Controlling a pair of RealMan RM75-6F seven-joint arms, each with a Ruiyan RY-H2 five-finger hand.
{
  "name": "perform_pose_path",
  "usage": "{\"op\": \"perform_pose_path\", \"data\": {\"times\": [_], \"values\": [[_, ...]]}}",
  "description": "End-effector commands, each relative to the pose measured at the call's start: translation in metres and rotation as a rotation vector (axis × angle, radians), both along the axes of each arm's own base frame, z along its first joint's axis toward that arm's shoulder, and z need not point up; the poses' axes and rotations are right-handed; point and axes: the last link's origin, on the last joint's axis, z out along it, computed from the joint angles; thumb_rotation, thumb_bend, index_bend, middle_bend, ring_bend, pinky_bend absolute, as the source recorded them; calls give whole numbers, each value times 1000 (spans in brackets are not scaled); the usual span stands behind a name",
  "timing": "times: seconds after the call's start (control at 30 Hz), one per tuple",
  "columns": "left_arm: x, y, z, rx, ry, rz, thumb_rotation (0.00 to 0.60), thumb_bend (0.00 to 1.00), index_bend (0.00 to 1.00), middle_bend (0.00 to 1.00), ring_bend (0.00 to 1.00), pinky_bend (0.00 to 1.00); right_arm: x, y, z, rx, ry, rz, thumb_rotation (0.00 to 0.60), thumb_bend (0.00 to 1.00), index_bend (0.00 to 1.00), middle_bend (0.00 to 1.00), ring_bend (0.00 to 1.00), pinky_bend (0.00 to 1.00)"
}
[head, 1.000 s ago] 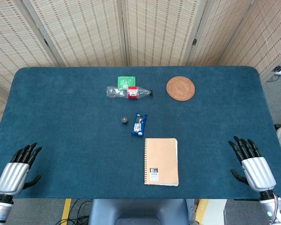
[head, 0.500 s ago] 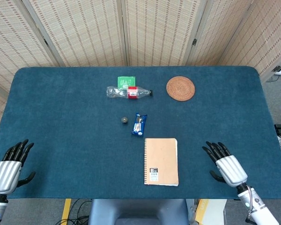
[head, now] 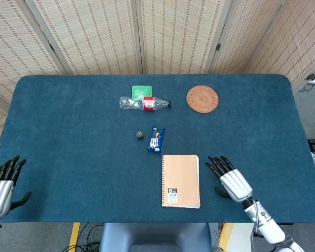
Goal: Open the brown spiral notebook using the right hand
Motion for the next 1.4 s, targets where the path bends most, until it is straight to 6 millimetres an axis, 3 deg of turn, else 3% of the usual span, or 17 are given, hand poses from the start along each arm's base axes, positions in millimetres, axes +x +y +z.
{"op": "perform_pose_path", "data": {"times": [0.03, 0.47, 1.4], "values": [[0, -1, 1, 6, 0, 1, 600, 272, 102, 51, 22, 139, 1, -3, -4, -5, -5, -2, 600, 365, 0, 0, 0, 0], [-5, 2, 6, 69, 48, 40, 600, 272, 107, 51, 22, 138, 6, -16, -31, 18, -13, 27, 600, 364, 0, 0, 0, 0], [-5, -2, 11, 85, 40, 43, 600, 272, 110, 52, 22, 130, 23, -27, -49, 31, -40, 43, 600, 383, 0, 0, 0, 0]]}}
